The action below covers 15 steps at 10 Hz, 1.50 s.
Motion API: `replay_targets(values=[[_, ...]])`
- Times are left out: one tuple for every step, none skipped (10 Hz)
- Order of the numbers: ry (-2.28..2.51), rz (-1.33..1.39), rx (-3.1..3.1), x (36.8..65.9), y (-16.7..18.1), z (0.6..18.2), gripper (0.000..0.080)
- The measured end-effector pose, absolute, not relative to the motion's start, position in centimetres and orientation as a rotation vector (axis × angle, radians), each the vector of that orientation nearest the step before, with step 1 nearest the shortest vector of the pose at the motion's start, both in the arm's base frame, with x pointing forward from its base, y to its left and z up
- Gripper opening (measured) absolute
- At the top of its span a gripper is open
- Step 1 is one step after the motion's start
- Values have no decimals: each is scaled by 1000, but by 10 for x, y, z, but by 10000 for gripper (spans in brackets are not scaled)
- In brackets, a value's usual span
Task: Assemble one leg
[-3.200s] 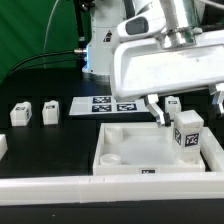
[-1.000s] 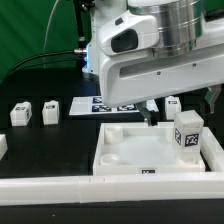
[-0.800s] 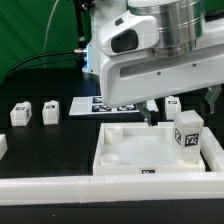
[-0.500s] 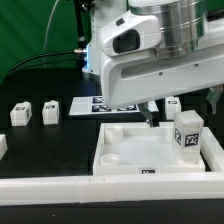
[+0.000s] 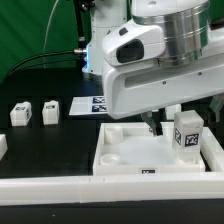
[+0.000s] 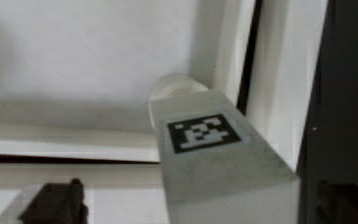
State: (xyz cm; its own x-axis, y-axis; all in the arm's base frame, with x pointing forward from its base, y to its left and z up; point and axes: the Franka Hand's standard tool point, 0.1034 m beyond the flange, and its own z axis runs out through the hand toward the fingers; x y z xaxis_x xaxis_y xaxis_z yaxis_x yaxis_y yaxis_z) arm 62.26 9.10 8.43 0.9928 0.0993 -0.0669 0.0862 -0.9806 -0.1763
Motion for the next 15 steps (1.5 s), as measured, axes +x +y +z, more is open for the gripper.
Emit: replay_targets(values=[[-146,103,-2964,622,94,82,551],[-207,99,-2959,621,94,81,551],[-242,100,-2955,620,92,79,367],[-275,98,-2952,620,91,78,292],[-264,99,-2952,620,91,78,292],[-225,103,-2956,620,92,78,292],[-230,102,-2955,620,91,78,292],[-187,106,-2957,620,92,78,292],[-10,121,-2964,620,93,78,292],[128,133,-2962,620,94,78,292],[303,148,-2948,620,95,78,292],[450,153,-2932,621,94,78,294],[566,155,-2916,621,97,78,294],[737,168,-2882,621,101,78,294],[829,176,-2861,621,104,78,294]])
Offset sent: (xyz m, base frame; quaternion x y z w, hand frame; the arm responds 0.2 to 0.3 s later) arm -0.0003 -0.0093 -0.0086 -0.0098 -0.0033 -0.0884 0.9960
